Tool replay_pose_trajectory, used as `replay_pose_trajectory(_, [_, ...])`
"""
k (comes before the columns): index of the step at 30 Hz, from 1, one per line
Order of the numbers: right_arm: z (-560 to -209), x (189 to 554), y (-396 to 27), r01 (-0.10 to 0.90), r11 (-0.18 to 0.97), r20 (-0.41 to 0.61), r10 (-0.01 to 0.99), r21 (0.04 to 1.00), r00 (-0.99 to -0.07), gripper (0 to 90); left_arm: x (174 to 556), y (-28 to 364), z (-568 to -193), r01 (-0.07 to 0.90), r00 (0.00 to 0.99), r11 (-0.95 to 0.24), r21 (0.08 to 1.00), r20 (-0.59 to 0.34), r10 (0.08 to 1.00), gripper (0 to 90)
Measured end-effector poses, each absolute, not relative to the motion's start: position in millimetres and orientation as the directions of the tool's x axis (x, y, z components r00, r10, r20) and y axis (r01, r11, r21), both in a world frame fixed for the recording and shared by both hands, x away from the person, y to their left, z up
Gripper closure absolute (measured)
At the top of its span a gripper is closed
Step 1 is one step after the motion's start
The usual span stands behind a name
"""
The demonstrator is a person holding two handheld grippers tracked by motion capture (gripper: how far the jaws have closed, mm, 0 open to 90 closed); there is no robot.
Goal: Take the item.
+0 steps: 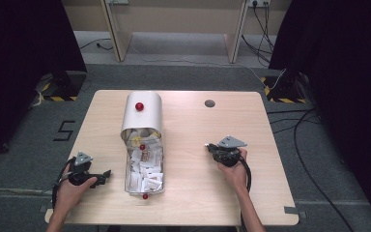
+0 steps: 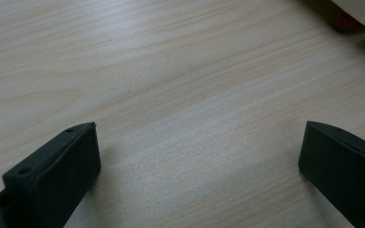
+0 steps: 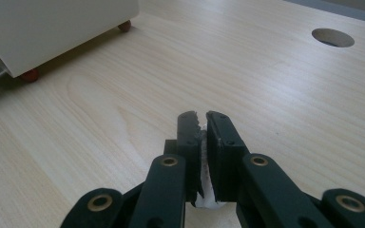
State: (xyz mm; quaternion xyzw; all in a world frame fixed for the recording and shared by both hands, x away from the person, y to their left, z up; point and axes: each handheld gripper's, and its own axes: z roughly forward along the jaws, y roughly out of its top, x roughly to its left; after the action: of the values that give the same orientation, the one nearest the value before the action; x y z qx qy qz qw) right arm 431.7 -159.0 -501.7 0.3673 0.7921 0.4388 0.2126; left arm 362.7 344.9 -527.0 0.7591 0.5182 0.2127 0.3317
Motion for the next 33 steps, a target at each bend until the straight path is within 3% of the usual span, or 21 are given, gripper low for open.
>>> replay_pose_trajectory(5, [-501.6, 431.9, -159.5, 0.397, 0.342, -0.013, 0.771, 0.851, -0.637, 81.8, 362.7, 344.9, -527.0, 0.645, 0.372, -0.243, 0.724, -0.021, 0.928, 0.0])
replay_pose_trajectory(27, [-490.5, 419.9, -153.2, 0.410, 0.324, 0.004, 0.780, 0.852, -0.626, 40.9, 362.7, 344.9, -527.0, 0.646, 0.373, -0.243, 0.724, -0.021, 0.928, 0.0])
replay_pose_trajectory(33, [-488.5, 410.6, -155.5, 0.408, 0.353, -0.029, 0.785, 0.842, -0.619, 35.5, 362.7, 344.9, -527.0, 0.646, 0.373, -0.243, 0.724, -0.021, 0.928, 0.0])
